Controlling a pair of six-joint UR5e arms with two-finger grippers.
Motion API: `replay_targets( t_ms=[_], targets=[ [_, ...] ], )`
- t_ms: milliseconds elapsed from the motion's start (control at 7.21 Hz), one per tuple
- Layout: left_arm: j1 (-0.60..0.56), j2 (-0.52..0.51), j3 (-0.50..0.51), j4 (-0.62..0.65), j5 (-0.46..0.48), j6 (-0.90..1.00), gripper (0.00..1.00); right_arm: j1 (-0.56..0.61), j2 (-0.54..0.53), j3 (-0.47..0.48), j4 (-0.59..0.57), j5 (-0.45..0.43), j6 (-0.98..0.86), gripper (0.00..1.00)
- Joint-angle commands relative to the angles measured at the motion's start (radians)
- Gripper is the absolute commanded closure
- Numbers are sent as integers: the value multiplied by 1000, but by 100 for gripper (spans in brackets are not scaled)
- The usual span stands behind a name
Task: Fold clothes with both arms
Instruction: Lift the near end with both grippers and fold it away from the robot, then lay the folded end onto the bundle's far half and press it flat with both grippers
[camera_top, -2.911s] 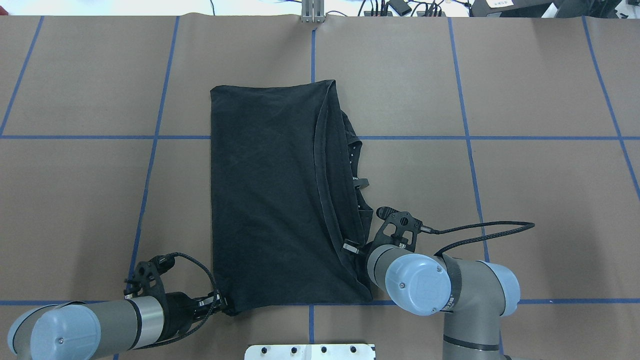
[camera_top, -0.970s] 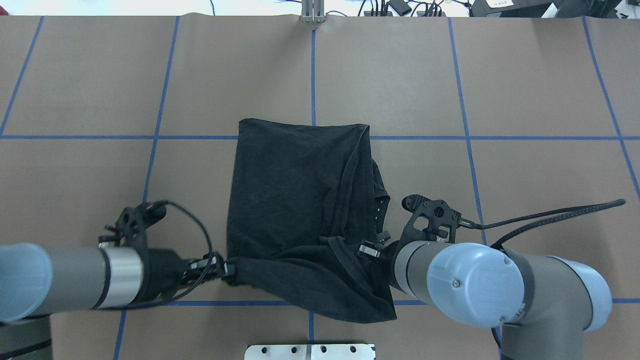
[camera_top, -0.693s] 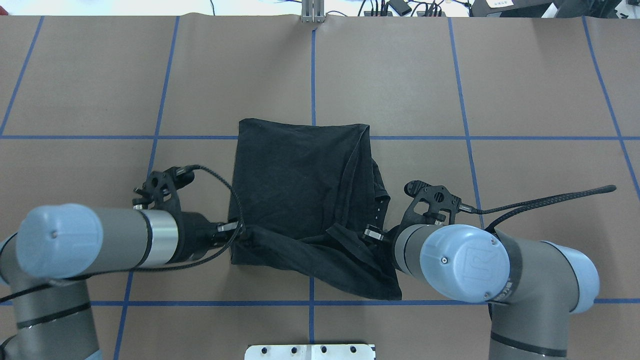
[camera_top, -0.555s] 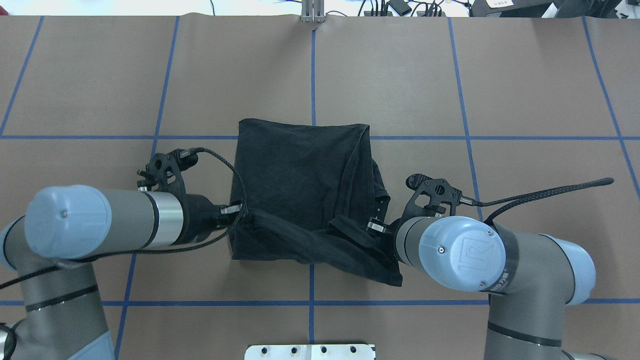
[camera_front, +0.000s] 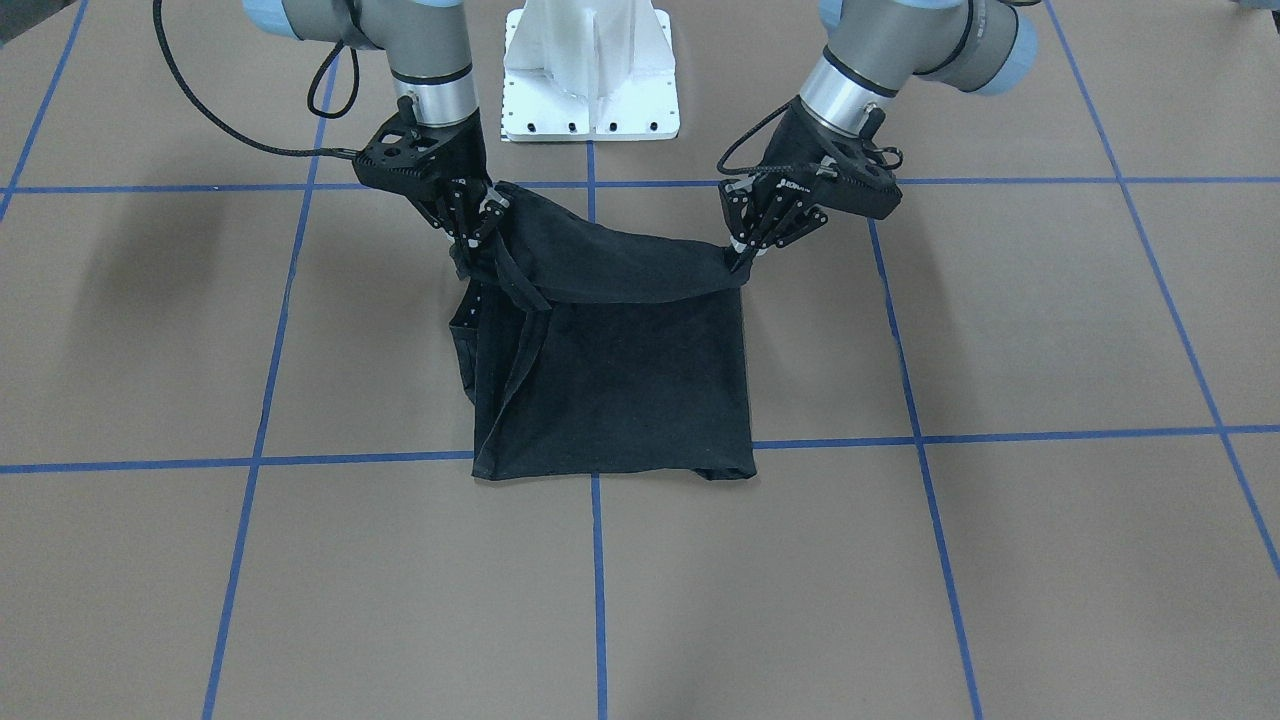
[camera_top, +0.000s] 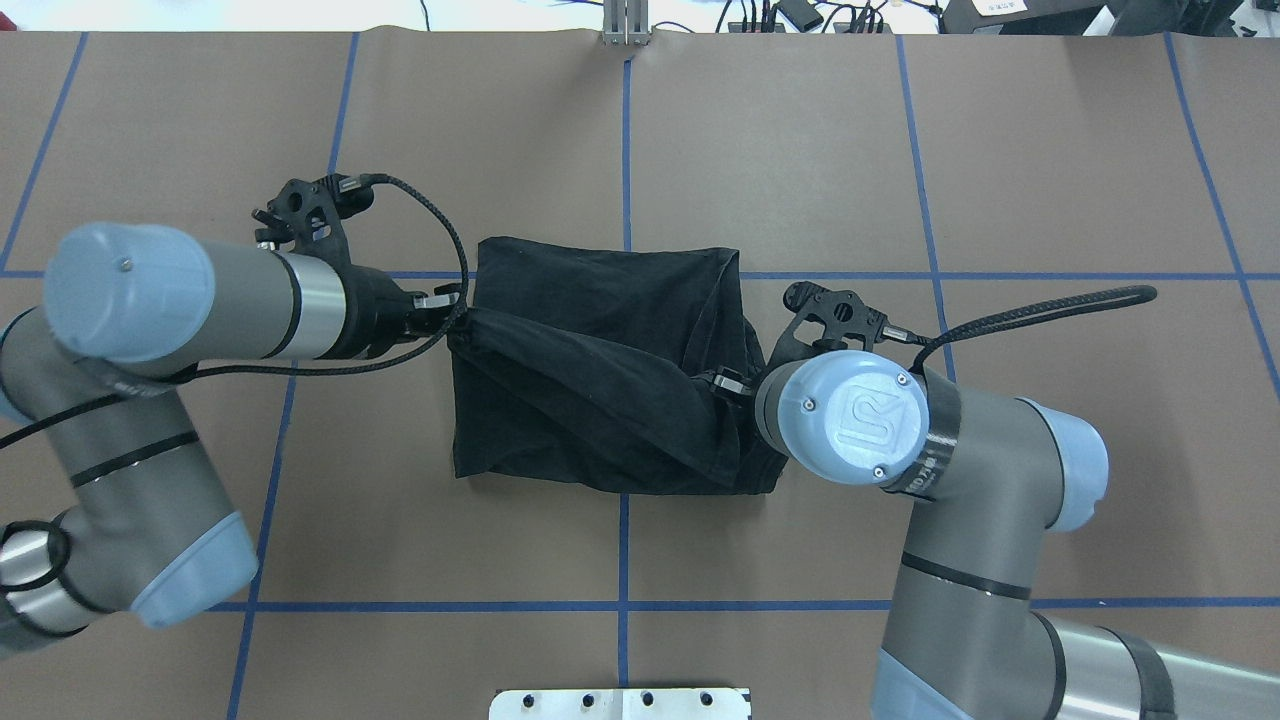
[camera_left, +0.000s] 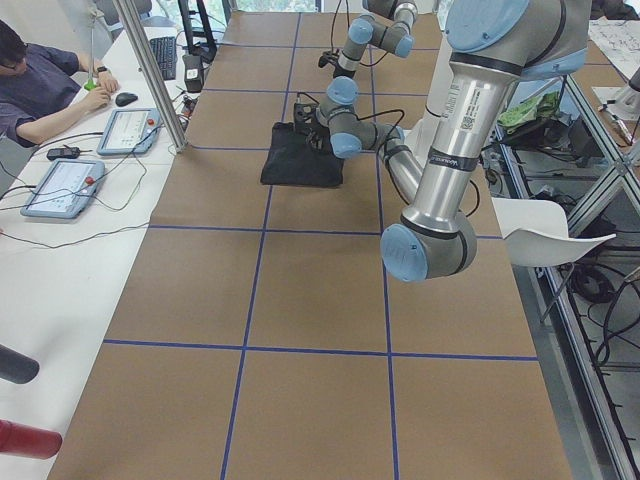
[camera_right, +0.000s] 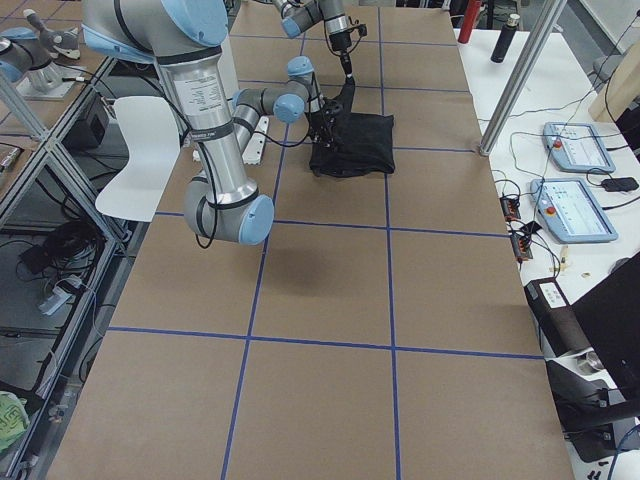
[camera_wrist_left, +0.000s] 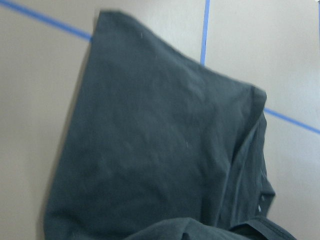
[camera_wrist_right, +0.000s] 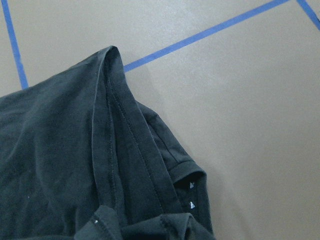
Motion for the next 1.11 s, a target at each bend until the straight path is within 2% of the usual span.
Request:
replay_targets(
  t_ms=[0, 277, 693, 832, 970],
  targets=[
    [-31, -91, 146, -7, -3, 31, 100, 61, 62, -83, 0, 27, -42, 100],
    [-78, -144, 237, -13, -3, 78, 100, 130, 133, -189, 6, 63, -90, 100],
    [-89, -211, 386, -23, -1, 133, 100, 171, 248, -396, 13, 71, -127, 100],
    [-91, -211, 410, -68, -1, 140, 37, 187, 248, -424, 52, 73, -139, 82],
    [-97, -211, 409, -95, -3, 146, 0, 208, 250, -454, 66, 100, -160, 2]
  ],
)
